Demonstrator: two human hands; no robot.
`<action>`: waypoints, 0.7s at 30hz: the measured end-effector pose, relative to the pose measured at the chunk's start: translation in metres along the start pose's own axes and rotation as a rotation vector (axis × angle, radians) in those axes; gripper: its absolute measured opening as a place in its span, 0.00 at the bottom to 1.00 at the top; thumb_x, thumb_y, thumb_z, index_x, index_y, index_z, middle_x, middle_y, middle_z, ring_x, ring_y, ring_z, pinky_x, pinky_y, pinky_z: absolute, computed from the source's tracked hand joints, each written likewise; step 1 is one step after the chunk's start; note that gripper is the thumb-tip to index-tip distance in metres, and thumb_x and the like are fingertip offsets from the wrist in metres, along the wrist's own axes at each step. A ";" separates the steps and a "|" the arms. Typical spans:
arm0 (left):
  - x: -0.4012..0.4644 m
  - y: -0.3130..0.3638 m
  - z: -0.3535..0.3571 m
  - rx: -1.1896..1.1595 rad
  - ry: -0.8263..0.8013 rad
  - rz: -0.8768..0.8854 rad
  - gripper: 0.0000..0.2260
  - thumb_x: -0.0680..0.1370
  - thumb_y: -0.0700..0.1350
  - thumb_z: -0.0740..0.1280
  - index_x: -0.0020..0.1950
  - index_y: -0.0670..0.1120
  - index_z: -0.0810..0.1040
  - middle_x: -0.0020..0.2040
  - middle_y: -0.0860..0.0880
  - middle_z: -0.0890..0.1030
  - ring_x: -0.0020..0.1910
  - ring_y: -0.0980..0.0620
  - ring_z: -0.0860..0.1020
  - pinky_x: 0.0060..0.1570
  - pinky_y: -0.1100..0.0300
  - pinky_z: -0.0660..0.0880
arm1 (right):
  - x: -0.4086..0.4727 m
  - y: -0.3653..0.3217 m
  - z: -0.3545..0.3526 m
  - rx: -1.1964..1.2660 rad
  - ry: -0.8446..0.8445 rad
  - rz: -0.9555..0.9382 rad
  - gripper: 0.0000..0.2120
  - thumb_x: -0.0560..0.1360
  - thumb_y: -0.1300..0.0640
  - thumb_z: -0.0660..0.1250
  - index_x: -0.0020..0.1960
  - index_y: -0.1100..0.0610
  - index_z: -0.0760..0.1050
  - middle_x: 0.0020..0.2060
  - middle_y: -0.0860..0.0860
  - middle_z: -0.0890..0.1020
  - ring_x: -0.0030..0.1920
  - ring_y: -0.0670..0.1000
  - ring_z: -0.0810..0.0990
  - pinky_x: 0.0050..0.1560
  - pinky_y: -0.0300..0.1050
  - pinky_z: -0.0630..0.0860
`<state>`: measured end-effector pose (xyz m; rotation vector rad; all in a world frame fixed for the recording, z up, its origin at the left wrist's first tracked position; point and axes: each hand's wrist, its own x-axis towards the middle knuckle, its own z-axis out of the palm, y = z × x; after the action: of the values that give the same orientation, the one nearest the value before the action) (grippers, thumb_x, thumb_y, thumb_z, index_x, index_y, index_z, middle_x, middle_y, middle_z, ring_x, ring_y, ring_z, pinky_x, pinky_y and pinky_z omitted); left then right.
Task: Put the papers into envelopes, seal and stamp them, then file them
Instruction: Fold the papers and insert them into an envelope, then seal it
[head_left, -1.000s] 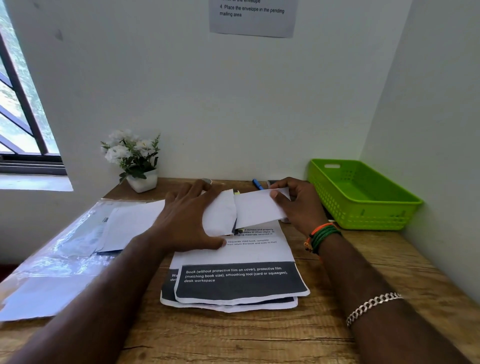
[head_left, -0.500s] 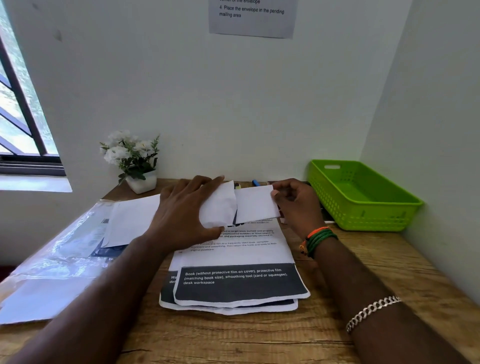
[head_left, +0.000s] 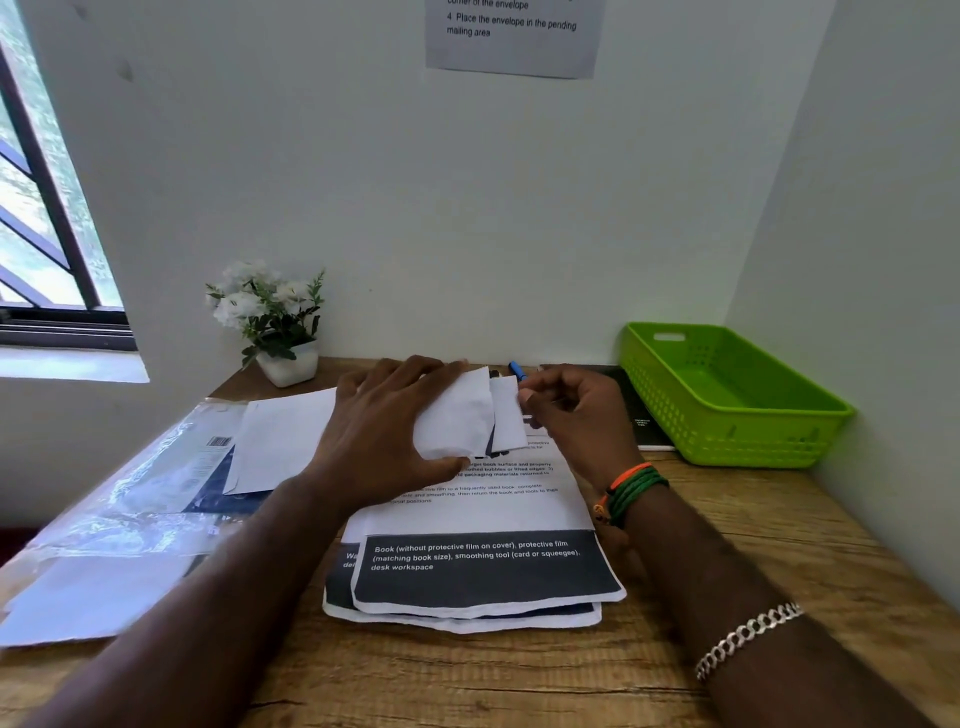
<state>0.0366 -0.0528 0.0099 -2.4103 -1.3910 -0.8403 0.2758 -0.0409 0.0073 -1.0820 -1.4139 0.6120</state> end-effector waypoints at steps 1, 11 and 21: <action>0.000 0.000 0.001 0.000 0.001 0.006 0.43 0.66 0.72 0.69 0.79 0.61 0.61 0.71 0.58 0.70 0.68 0.51 0.70 0.67 0.46 0.66 | -0.002 -0.002 0.002 -0.014 -0.026 -0.008 0.04 0.72 0.64 0.74 0.44 0.56 0.84 0.36 0.55 0.85 0.38 0.53 0.84 0.42 0.45 0.82; 0.001 -0.001 0.003 -0.009 0.006 0.002 0.44 0.67 0.74 0.67 0.80 0.60 0.62 0.71 0.56 0.72 0.68 0.51 0.70 0.68 0.46 0.66 | -0.011 -0.021 0.004 0.103 -0.126 -0.007 0.02 0.80 0.63 0.66 0.50 0.62 0.76 0.37 0.54 0.87 0.34 0.48 0.80 0.36 0.36 0.72; 0.001 -0.001 0.003 -0.007 0.015 0.006 0.44 0.67 0.74 0.68 0.80 0.60 0.61 0.70 0.57 0.71 0.68 0.52 0.69 0.68 0.48 0.64 | -0.016 -0.032 0.004 0.099 -0.153 -0.010 0.09 0.83 0.57 0.62 0.49 0.62 0.75 0.39 0.52 0.86 0.31 0.42 0.76 0.31 0.32 0.68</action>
<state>0.0375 -0.0499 0.0081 -2.4067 -1.3774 -0.8617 0.2621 -0.0680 0.0270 -0.9655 -1.5032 0.7635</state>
